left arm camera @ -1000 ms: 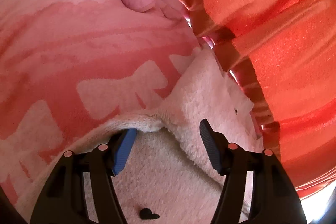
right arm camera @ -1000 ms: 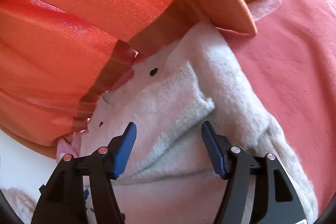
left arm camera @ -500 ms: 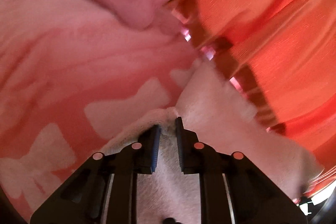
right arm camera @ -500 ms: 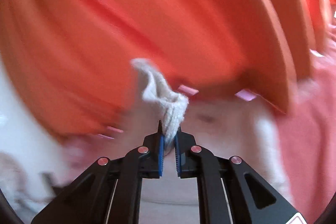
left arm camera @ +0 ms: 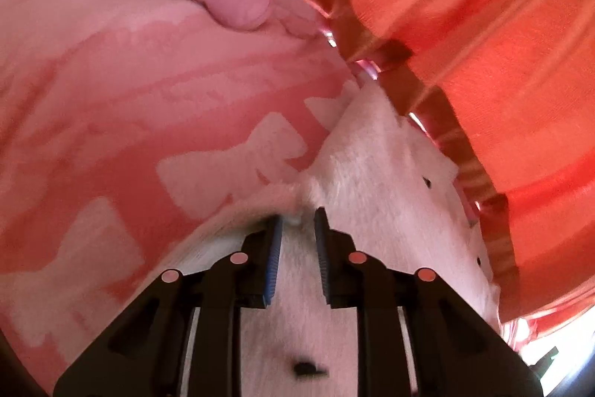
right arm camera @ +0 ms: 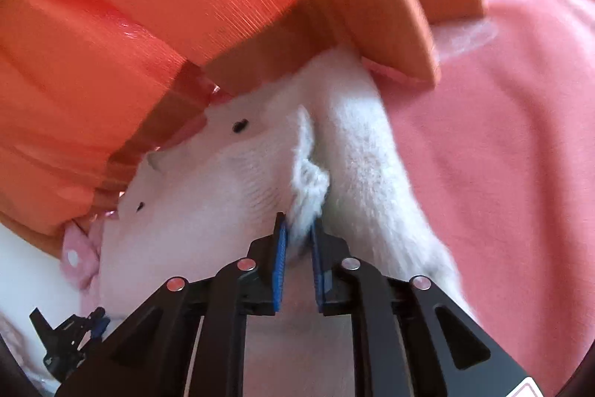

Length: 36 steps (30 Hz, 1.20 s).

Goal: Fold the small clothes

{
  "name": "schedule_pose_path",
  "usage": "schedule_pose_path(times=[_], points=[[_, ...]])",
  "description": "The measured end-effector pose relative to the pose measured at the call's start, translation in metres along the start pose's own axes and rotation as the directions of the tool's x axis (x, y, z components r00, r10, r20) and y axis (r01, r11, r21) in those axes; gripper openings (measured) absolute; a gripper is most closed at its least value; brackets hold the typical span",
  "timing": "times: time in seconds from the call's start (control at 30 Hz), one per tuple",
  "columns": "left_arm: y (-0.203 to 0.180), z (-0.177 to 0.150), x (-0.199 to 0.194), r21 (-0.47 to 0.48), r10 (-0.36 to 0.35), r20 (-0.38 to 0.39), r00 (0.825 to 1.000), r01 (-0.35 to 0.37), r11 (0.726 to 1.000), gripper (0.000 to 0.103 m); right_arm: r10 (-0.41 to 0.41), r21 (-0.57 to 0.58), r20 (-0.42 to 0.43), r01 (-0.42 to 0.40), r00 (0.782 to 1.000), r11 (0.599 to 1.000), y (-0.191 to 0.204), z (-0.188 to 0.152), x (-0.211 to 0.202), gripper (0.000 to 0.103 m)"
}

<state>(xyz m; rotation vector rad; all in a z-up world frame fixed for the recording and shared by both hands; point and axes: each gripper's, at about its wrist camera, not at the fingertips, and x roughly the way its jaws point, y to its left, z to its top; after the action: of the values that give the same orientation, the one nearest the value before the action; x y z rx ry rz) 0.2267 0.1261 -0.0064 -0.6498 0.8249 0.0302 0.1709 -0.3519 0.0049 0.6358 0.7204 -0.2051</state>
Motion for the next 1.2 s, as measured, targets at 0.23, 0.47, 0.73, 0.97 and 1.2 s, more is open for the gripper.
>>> schedule_pose_path(times=[0.23, 0.47, 0.73, 0.97, 1.2], points=[[0.028, -0.047, -0.098, 0.288, 0.01, -0.08, 0.997, 0.014, 0.958, 0.068, -0.053, -0.205, -0.123, 0.026, 0.991, 0.978, -0.018, -0.084, -0.124, 0.059], [0.086, -0.107, -0.129, 0.295, 0.062, -0.323, 0.944, 0.039, 0.955, 0.073, 0.028, -0.025, -0.373, -0.04, 0.927, 0.999, -0.093, -0.168, -0.151, 0.06], [0.062, -0.122, -0.127, 0.312, 0.074, -0.359, 0.931, 0.045, 0.949, 0.058, 0.094, 0.003, -0.405, -0.102, 0.91, 0.995, -0.065, -0.178, -0.141, 0.028], [0.065, -0.1, -0.172, 0.251, -0.063, -0.343, 0.937, 0.157, 0.955, 0.007, 0.105, -0.069, -0.216, -0.122, 0.971, 0.99, -0.042, -0.16, -0.2, 0.007], [0.084, -0.122, -0.252, 0.276, -0.114, -0.344, 0.932, 0.217, 0.936, 0.006, 0.08, -0.075, -0.183, -0.095, 0.98, 0.993, -0.071, -0.18, -0.273, 0.006]])
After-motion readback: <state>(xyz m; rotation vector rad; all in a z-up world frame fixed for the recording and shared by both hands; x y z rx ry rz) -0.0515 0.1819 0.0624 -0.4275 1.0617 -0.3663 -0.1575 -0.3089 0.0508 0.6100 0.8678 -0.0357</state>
